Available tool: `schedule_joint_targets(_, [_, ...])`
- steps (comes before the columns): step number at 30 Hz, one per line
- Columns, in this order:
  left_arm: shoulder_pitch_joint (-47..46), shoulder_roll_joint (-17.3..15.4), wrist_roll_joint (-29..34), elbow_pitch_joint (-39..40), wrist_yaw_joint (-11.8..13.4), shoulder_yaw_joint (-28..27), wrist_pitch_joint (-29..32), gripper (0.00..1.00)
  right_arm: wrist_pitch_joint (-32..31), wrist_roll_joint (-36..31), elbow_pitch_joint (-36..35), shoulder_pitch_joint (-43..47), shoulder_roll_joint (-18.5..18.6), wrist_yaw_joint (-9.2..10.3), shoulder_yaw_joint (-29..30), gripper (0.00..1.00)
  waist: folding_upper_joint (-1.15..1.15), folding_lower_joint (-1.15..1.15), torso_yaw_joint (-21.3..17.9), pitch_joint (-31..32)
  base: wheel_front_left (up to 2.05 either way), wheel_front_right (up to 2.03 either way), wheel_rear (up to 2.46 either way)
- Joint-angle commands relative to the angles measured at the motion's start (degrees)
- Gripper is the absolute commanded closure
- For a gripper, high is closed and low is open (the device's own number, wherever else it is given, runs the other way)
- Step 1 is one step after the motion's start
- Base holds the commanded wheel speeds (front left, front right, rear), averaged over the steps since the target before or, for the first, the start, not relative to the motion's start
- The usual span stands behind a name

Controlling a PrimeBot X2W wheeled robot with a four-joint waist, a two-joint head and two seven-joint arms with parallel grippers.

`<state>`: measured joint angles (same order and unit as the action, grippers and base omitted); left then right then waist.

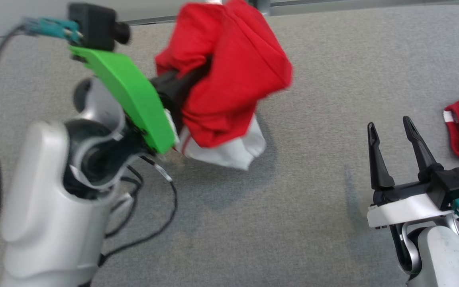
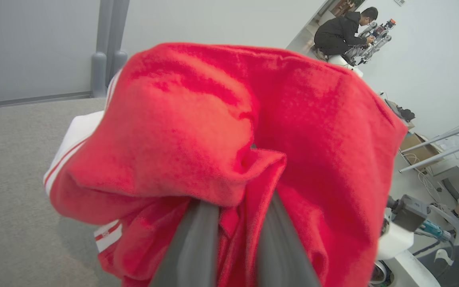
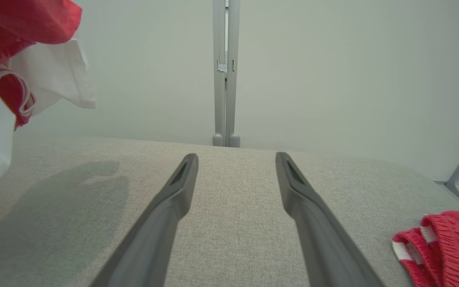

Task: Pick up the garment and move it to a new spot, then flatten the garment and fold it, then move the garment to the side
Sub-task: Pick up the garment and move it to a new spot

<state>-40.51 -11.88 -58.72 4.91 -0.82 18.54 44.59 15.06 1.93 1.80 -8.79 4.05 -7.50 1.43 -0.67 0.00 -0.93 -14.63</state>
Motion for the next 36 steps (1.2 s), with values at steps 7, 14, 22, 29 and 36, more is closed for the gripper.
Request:
schedule_joint_targets(7, [9.45, 4.46, 2.05, 0.72, 1.70, 7.50, -1.96, 1.00, 0.16, 0.52, -0.06, 1.41, -0.81, 0.01, 0.24, 0.00, 0.67, 0.00, -7.54, 1.05, 0.00, 0.00, 0.00])
schedule_joint_targets(14, [10.54, 4.62, 7.82, -13.96, 2.68, 9.01, -8.27, 0.56, 0.17, 1.01, 0.32, 1.77, -1.08, 0.01, -0.83, 0.00, 0.67, 0.00, -11.38, 0.89, 0.00, 0.00, 0.00])
schedule_joint_targets(22, [3.30, 3.37, 22.23, -30.22, 3.30, 10.62, -27.95, 0.00, 0.16, 1.31, 0.63, 2.86, -1.11, 0.01, -0.34, 0.00, 0.67, 0.00, -12.15, 2.23, 0.00, 0.00, 0.00])
schedule_joint_targets(29, [7.33, 3.48, 25.04, -26.38, 4.79, 11.75, -34.25, 0.00, 0.16, 0.78, -0.18, 5.37, -1.13, 0.01, 1.59, 0.00, 0.67, 0.00, -10.30, 4.17, 0.00, 0.00, 0.00])
schedule_joint_targets(36, [22.78, -1.71, 28.92, -6.67, 14.26, 13.06, -33.77, 0.00, 0.16, 0.51, -1.42, 8.04, -1.11, 0.01, 4.09, 0.00, 0.67, 0.00, -7.72, 5.40, 0.00, 0.00, 0.00])
